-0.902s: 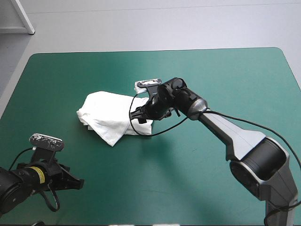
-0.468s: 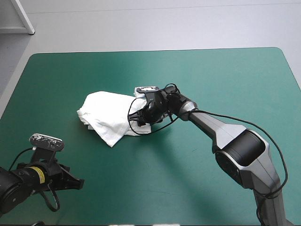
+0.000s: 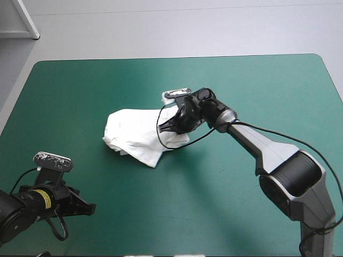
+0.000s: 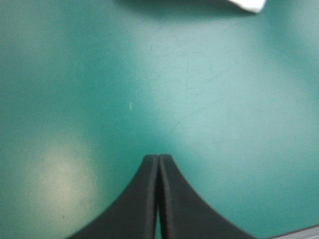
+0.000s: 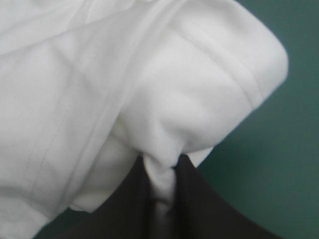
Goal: Fold the cloth
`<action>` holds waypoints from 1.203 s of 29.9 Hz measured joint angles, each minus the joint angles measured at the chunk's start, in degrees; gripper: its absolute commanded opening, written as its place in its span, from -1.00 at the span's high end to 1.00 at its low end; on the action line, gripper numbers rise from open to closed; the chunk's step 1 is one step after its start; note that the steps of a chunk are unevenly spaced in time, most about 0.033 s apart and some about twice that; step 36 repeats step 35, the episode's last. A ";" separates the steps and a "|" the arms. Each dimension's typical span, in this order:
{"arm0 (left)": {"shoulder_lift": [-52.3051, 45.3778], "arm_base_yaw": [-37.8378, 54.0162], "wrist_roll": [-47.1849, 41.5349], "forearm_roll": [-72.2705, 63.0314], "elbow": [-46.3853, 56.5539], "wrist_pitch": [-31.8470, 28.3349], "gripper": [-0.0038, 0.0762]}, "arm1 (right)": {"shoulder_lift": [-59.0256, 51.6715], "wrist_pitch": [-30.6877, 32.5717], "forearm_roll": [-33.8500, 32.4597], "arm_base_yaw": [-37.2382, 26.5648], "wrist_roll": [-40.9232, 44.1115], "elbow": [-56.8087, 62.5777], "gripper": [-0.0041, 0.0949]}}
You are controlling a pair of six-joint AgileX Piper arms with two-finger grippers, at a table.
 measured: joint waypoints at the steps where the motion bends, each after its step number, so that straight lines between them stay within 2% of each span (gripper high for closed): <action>1: 0.00 0.00 0.00 0.00 0.00 0.00 0.93 | -1.13 1.23 -1.88 -1.12 0.61 0.00 0.95; 6: 0.00 0.00 0.00 -0.05 0.00 0.00 0.93 | -5.06 10.57 -10.75 -8.97 1.60 0.05 0.95; 9: 0.00 0.00 0.00 -0.05 0.00 0.00 0.93 | -7.12 13.15 -12.86 -15.01 1.72 0.54 0.95; 17: 0.00 0.00 0.00 -0.05 0.00 0.00 0.93 | -10.87 17.30 -13.71 -30.01 -0.19 0.64 0.95; 23: 0.00 0.00 0.00 -0.05 0.00 0.00 0.93 | -10.87 17.58 -10.50 -35.97 -3.03 0.66 0.93; 24: 0.00 0.00 0.00 -0.05 0.00 0.00 0.93 | -10.80 17.41 -9.86 -36.42 -3.18 0.66 0.85; 26: 0.00 0.00 0.00 -0.05 0.00 0.00 0.93 | -10.40 17.30 -8.90 -36.85 -3.42 0.66 0.48; 28: 0.00 0.00 0.00 -0.05 0.00 0.00 0.93 | -9.87 17.35 -8.26 -37.05 -3.46 0.66 -0.14; 31: 0.00 0.00 0.00 -0.05 0.00 0.00 0.93 | -9.10 17.47 -7.50 -37.28 -3.01 0.66 -0.92; 32: 0.00 0.00 0.00 -0.05 0.00 0.00 0.93 | -9.04 17.48 -7.40 -37.35 -2.81 0.66 -0.99; 36: 0.00 0.00 0.00 -0.05 0.00 0.00 0.93 | -9.00 17.59 -7.35 -37.34 -2.59 0.66 -0.94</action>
